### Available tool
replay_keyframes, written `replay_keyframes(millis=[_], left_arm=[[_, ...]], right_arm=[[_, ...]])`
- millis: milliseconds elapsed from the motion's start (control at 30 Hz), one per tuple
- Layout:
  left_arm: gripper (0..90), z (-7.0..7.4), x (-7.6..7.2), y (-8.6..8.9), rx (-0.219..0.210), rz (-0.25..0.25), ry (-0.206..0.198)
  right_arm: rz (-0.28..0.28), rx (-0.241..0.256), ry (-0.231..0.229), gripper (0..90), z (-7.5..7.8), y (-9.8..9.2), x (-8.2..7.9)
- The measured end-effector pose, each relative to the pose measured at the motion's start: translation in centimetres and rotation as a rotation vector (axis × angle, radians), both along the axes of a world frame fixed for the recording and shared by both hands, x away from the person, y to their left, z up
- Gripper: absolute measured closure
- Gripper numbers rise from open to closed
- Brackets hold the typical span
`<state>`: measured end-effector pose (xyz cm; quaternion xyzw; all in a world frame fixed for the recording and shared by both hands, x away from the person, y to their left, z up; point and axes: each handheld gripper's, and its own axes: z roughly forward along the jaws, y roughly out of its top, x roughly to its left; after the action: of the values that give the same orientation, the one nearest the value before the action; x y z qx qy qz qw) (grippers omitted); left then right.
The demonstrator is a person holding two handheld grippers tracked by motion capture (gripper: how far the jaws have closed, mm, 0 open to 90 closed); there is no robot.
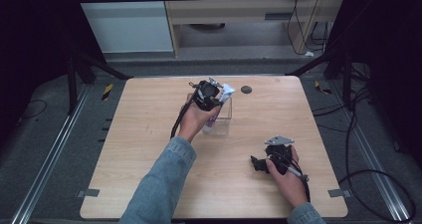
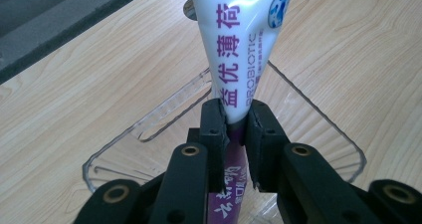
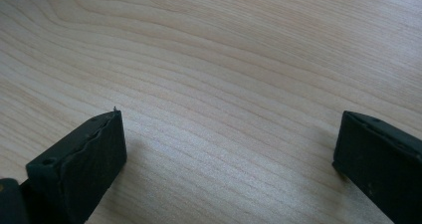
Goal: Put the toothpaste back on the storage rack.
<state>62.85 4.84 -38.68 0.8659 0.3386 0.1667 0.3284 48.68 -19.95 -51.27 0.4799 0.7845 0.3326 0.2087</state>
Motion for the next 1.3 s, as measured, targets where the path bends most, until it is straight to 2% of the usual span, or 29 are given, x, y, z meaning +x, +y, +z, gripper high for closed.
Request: replay_keyframes(millis=[200, 900, 1300], left_arm=[[80.0, 0.26, 0.22, -0.66, 0.017, -0.01, 0.004], [83.2, 0.4, -0.05, -0.11, -0.006, 0.001, 0.002], [82.4, 0.36, -0.23, -0.1, -0.002, 0.008, 0.0]], right_arm=[[0.0, 0.001, 0.0, 0.4, 0.0, 0.0, 0.0], [-0.001, 0.001, 0.001, 0.4, 0.0, 0.01, -0.01], [-0.002, 0.003, 0.001, 0.4, 0.0, 0.02, -0.01]])
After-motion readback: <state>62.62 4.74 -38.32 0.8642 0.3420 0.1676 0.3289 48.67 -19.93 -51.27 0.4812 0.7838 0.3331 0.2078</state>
